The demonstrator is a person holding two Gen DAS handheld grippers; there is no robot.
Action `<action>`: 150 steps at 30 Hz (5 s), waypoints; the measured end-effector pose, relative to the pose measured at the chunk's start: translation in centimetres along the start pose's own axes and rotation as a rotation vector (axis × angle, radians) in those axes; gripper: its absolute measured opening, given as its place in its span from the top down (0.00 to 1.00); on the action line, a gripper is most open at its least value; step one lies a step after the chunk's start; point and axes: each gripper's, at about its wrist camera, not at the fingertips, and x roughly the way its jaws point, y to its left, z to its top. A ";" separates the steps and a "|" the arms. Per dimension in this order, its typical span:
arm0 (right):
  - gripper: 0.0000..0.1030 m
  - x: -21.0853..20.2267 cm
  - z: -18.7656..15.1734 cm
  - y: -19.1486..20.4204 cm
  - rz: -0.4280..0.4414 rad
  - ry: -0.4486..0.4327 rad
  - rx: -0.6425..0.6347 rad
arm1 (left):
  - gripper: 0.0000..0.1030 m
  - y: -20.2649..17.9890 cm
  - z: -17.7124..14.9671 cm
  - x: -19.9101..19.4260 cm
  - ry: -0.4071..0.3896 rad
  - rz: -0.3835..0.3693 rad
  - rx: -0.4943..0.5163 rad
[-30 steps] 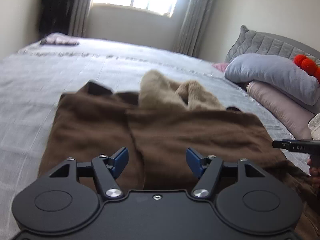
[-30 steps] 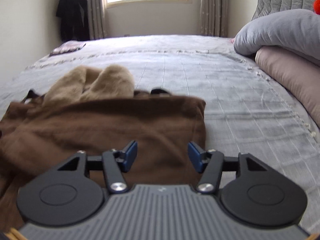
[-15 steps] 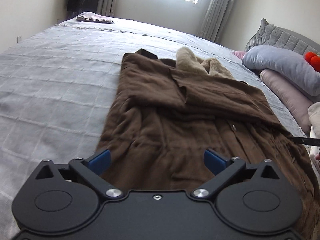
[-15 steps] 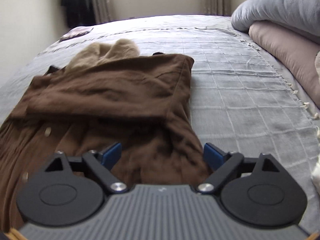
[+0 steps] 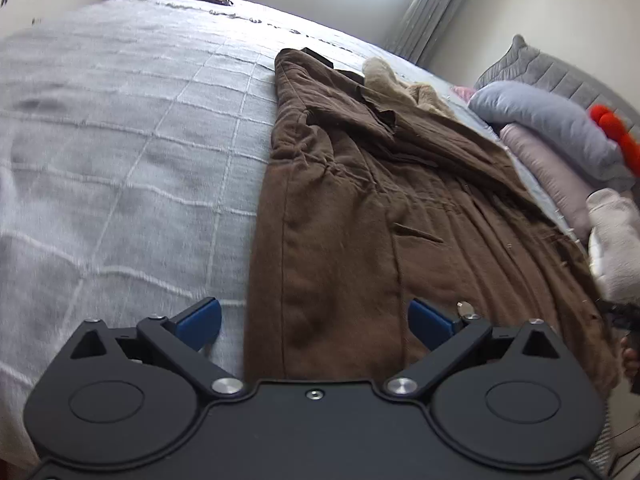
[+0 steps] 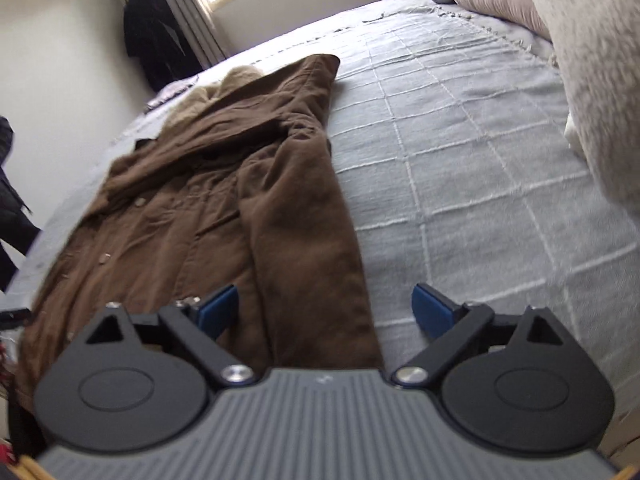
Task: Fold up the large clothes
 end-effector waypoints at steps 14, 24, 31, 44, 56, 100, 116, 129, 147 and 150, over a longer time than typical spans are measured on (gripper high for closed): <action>0.14 -3.9 -3.8 -0.4 0.087 0.038 0.082 | 0.04 1.1 -4.2 -4.6 0.073 -0.177 -0.128; 0.58 -4.6 -6.1 -2.3 0.136 0.128 0.202 | 0.25 0.2 -6.5 -4.5 0.179 -0.202 -0.057; 0.89 -7.4 -5.9 -0.4 0.216 0.065 0.224 | 0.85 -0.7 -6.2 -7.2 0.142 -0.143 -0.085; 0.91 -6.7 9.5 7.7 0.249 -0.184 0.122 | 0.88 -5.1 7.3 -8.6 -0.212 -0.182 -0.062; 0.90 8.8 21.6 2.5 0.006 -0.148 0.286 | 0.83 -0.1 21.0 8.3 -0.270 0.029 -0.100; 0.91 20.9 31.5 12.8 -0.510 -0.525 -0.297 | 0.88 -8.4 33.8 17.0 -0.516 0.377 0.238; 0.77 40.9 34.6 3.0 -0.518 -0.230 -0.010 | 0.79 -0.2 34.7 36.7 -0.342 0.511 0.159; 0.19 34.9 33.3 14.5 -0.338 -0.289 -0.227 | 0.29 -8.2 34.1 29.3 -0.364 0.242 0.164; 0.15 33.1 31.6 3.9 -0.521 -0.151 -0.007 | 0.16 1.4 33.6 29.8 -0.213 0.518 0.118; 0.15 30.4 30.9 7.1 -0.454 -0.185 -0.123 | 0.16 -3.0 32.3 27.1 -0.240 0.412 0.194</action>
